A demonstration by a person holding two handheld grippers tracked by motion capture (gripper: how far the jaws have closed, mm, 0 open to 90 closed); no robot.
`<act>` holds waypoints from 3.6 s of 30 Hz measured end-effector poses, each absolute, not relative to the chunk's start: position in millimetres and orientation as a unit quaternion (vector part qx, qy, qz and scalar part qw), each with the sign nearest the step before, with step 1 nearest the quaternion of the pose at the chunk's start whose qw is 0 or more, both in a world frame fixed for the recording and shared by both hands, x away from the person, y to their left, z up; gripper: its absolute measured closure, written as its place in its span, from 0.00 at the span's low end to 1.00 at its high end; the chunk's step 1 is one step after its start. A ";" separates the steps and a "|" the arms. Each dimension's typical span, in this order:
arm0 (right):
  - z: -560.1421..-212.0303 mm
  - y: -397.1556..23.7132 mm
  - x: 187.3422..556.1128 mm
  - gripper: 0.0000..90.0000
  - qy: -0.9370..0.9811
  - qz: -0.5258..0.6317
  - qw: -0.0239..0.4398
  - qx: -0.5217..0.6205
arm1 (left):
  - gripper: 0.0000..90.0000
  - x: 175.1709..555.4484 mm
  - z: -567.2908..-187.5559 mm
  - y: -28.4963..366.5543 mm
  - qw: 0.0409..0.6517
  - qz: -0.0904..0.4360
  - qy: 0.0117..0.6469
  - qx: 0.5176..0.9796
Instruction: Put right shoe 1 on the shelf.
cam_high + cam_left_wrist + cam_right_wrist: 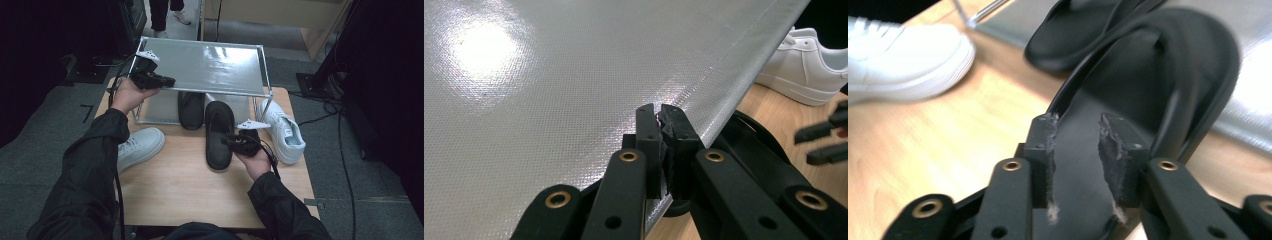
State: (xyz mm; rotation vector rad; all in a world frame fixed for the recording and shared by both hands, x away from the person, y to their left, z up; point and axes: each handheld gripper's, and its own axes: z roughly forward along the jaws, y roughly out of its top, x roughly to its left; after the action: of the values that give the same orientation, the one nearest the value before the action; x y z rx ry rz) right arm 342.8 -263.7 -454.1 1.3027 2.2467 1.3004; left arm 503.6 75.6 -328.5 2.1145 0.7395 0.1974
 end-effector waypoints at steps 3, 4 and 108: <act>-459.2 -262.0 333.0 0.78 0.775 0.440 0.109 0.440 | 0.97 504.2 -329.0 76.2 0.434 0.077 0.297 0.847; -460.7 -261.9 329.4 0.79 0.777 0.439 0.106 0.439 | 0.97 504.3 -328.9 76.1 0.434 0.077 0.297 0.847; -486.4 -231.4 377.6 0.91 0.796 0.386 0.105 0.455 | 0.97 503.5 -328.5 74.7 0.430 0.081 0.299 0.848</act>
State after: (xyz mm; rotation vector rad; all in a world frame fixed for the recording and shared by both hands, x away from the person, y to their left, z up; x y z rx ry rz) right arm 377.6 -231.4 -486.4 1.3425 2.3451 1.1368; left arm 503.5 74.7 -328.5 2.1147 0.7470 0.2027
